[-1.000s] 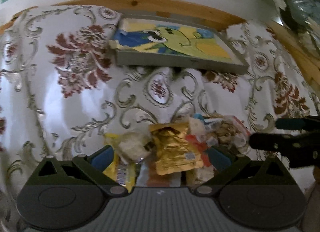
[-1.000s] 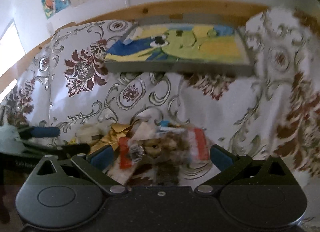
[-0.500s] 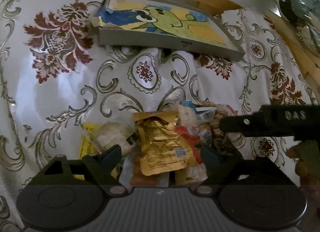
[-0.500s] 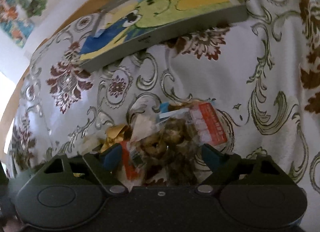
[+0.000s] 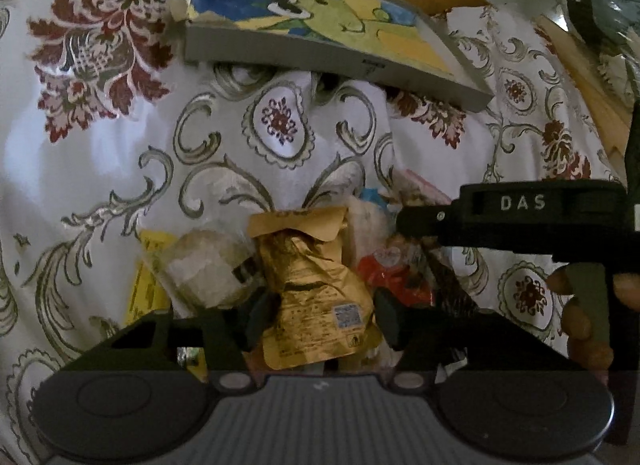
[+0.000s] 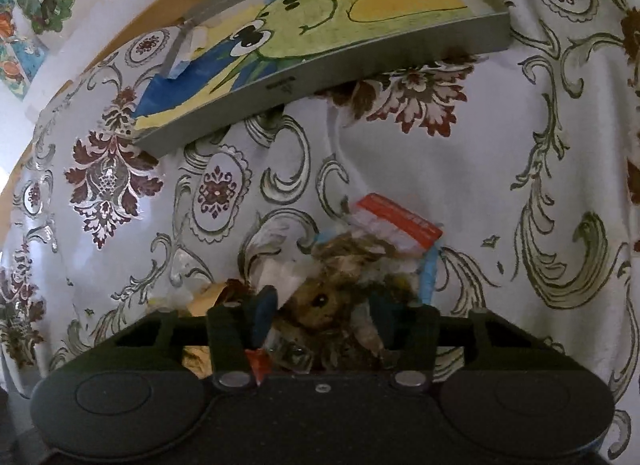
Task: Organize snacks
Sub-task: 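Grasp the gold foil bag with the left tool while the right tool grasps the red-labelled clear bag, then lift the gold foil bag with the left tool while the right tool lifts the clear bag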
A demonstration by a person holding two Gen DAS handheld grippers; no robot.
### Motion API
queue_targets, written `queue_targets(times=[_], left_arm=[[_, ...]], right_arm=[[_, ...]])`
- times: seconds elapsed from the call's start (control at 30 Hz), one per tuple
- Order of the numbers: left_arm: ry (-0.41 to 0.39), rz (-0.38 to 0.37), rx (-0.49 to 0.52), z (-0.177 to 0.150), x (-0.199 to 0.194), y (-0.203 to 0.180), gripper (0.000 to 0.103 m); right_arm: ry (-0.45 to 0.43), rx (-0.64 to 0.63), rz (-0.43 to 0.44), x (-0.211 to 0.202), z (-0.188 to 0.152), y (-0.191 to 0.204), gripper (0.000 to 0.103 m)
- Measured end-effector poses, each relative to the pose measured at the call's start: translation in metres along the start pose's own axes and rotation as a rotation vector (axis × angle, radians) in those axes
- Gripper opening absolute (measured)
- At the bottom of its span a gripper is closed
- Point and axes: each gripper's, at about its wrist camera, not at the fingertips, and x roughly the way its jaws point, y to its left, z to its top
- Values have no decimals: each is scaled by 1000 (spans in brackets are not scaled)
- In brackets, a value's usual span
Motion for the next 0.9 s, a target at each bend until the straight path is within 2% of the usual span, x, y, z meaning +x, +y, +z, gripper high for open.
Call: queue_targets(times=[0.2,0.43,0.6,0.67,0.7,0.73,0.9], left_arm=[[3,-12,-40,-4,-2,2,58],[18,-26,-109,3,8,12,67],[11,-34,-175,8,12,21,69],[7,-40,-200,7,13,25,66],[6,-37,-207,7,12,26,62],[6,-35,-209,6,12,27,57],[1,-21,-183,3,9,22,51]], right_arm=[[2,-7,14,-3,-1,-1,43],[15,45,48,4,2,-7,56],[7,28,44,9,3,-3,59],[-1,12,28,9,3,0,52],[-4,8,29,8,2,1,49],[-6,9,31,7,1,0,48],[-7,9,36,5,0,0,45]])
